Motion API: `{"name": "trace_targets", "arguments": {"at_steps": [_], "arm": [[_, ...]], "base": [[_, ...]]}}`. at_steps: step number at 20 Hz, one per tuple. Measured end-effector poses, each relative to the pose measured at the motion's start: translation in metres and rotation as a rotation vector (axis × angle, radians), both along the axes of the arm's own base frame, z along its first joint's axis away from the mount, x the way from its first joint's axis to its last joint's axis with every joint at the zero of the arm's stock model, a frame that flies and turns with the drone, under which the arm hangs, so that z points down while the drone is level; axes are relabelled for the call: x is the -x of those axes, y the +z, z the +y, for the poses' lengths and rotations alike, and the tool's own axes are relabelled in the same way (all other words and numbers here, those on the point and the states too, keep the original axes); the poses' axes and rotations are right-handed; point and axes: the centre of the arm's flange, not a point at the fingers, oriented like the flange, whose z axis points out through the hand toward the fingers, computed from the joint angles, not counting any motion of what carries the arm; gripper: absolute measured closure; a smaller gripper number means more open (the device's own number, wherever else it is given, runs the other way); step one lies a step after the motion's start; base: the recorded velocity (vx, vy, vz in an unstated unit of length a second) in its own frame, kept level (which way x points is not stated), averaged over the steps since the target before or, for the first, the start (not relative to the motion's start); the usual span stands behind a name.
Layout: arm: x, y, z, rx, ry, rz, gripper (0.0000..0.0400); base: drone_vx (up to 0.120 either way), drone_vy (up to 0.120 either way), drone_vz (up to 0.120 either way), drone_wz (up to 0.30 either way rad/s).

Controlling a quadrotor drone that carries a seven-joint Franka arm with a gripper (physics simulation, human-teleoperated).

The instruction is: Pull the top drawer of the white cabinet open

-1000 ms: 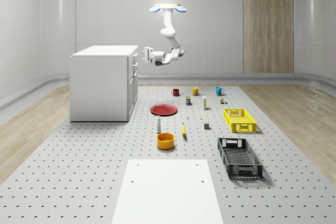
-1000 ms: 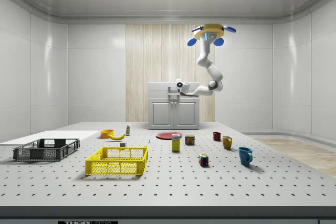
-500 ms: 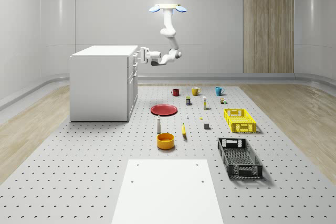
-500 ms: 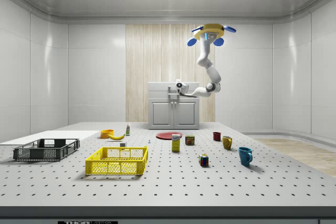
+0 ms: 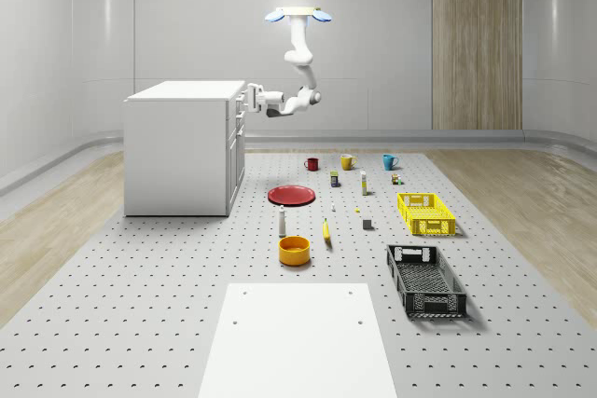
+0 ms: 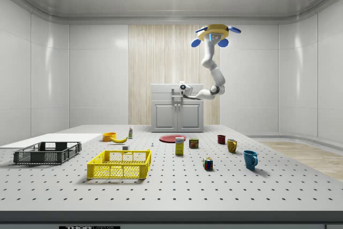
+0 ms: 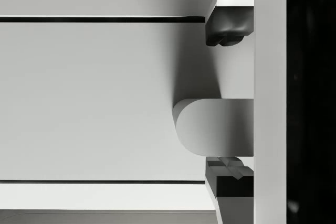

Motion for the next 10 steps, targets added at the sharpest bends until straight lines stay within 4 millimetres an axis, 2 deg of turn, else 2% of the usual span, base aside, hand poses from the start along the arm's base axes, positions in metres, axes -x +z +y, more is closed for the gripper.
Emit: {"name": "trace_targets", "arguments": {"at_steps": [5,10], "arm": [[0.0,0.0026,0.0009,0.0,0.0,0.0,0.0095],[-0.0001,-0.0036,0.0012,0.0,0.0,0.0,0.0095]], "base": [[0.0,0.0,0.0,0.0],[0.0,0.0,0.0,0.0]]}}
